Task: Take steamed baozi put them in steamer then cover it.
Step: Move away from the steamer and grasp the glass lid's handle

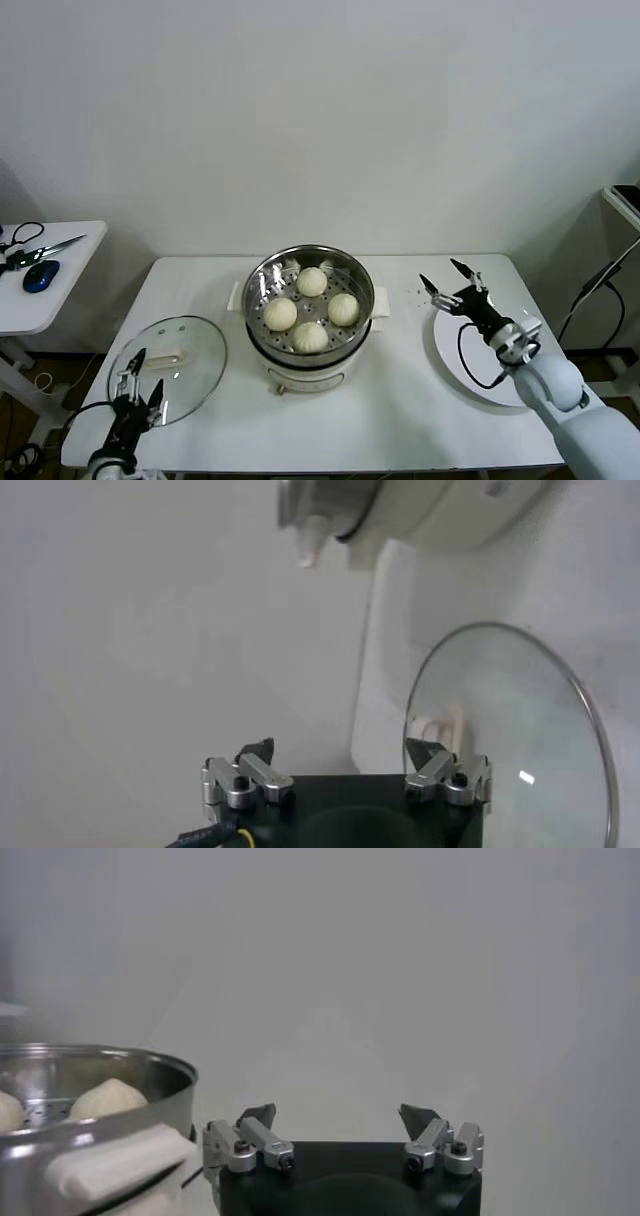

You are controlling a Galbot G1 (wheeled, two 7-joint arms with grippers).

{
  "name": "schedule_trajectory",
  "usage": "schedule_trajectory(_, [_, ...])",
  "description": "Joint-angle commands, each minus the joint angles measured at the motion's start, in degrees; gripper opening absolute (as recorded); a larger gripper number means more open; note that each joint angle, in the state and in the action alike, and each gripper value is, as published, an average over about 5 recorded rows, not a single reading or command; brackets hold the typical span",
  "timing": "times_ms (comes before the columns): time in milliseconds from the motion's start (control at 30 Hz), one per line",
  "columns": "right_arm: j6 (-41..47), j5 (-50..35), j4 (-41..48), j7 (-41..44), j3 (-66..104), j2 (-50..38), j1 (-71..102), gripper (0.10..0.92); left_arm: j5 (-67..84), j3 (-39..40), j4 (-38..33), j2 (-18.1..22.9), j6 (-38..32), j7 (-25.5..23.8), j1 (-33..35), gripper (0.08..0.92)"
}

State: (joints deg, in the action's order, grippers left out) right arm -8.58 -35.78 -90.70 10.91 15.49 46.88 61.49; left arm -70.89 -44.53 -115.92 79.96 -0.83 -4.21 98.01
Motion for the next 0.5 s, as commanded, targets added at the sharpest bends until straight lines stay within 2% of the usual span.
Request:
schedule_trajectory(33, [-0.42,3.12,0.64,-0.31,7.20,4.22,7.32,0.823,-12.67,2.92,14.96,-1.25,0.97,7.88,-9.82,0.823])
schedule_trajectory(233, [-0.48,4.32,1.48,-0.12,7.68,4.93,7.44,0.823,-12.21,4.30,21.54,-1.42,1.42,9.50,-14.59,0.823])
schedule_trajectory(500, [-0.64,5.88,2.13,0.16,7.48,5.90,7.43,0.823,-13.65,4.39,26.70,-1.42,3.85,11.68,-19.25,0.823])
